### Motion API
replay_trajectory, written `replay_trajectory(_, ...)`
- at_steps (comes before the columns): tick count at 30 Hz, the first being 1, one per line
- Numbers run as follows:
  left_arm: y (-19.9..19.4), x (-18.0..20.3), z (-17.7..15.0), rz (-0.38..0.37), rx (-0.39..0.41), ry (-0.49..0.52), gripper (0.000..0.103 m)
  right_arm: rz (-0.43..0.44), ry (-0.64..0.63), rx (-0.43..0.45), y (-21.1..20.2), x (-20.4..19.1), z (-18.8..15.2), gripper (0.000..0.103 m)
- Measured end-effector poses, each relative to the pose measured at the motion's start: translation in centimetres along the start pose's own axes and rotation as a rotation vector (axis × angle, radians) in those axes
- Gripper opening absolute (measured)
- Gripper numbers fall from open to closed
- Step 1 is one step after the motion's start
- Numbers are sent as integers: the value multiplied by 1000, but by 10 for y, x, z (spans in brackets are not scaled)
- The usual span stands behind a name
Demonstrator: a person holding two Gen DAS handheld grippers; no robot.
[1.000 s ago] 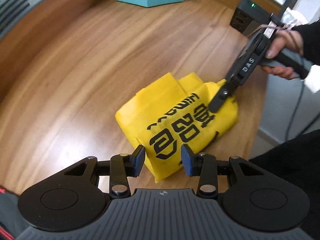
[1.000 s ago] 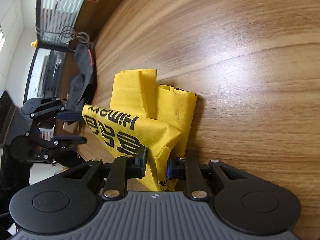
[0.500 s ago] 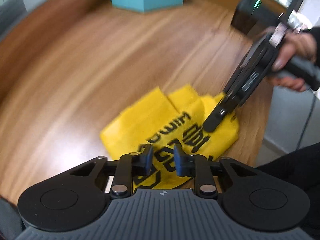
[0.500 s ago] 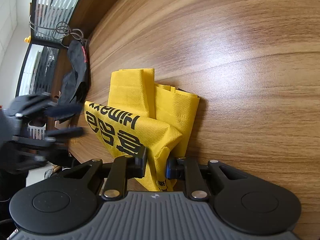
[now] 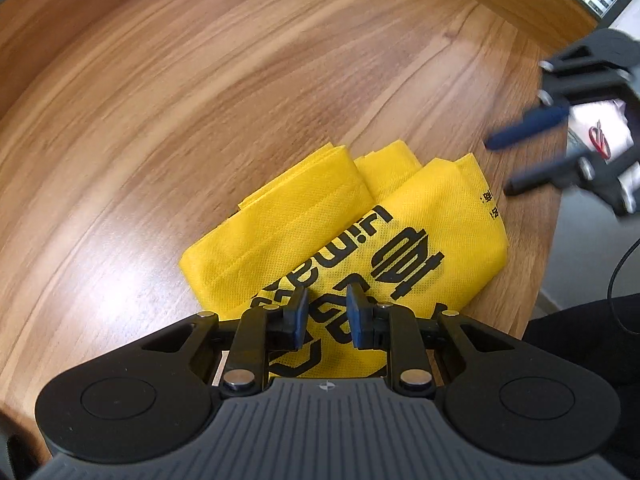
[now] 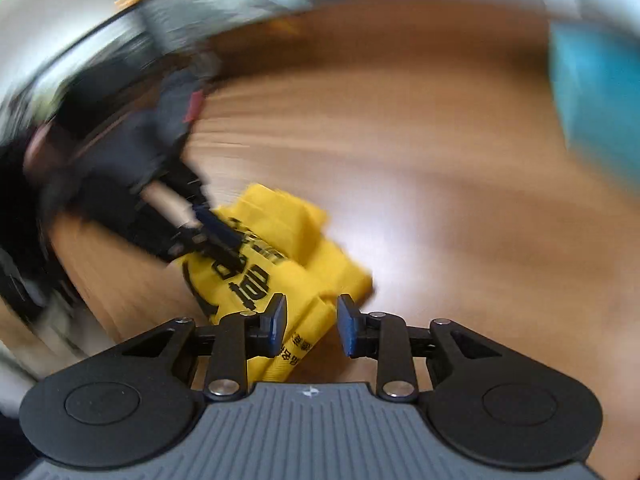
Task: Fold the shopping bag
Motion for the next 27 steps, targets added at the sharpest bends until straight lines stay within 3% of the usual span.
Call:
replay_trajectory(2,0,0,0,3,0,-6,24,-9,-113,-38,12,-23,6,3)
replay_trajectory(3,1,3,-1,10,1,-3,24,-18,-129,-73,25,-27,5,1)
replay_trajectory(5,1,6,-2,26,6,-1,24,-29,-138,-143,48,-33,2,0)
replay_trajectory(9,3,6,-5,28,15,-31,23,18,-28,-243,70,-18,-1,0)
replay_trajectory(11,3,8,-8,20,7,-51,23,34,-39,-248,70,-16,0,0)
replay_trajectory(13,4,19,-19,-3,-11,-55,23,59,-90,-200,61,-15,-2,0)
replay_trajectory(15,3,32,-28,-41,-17,-54,23,70,-102,-138,41,-18,-3,7)
replay_trajectory(17,4,40,-34,-53,-16,-42,23,86,-120,-87,22,-24,-6,38)
replay_trajectory(19,5,51,-42,-69,-20,-44,23,107,-204,-59,4,-41,-17,49)
replay_trajectory(25,8,69,-50,-101,-53,-25,23,75,-534,-36,-20,-91,-61,49)
replay_trajectory(27,8,69,-51,-112,-55,-27,23,50,-602,-32,-22,-95,-69,61)
Point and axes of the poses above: each gripper's, at about its wrist camera, not at the fingertips, and y roughly the way its jaws point, x to its right, z to its top, the point moved 5 cm from there along y, roughly the way its jaws point, and after that the axes turned 11 degrees about -z, right-handed, at the moved point
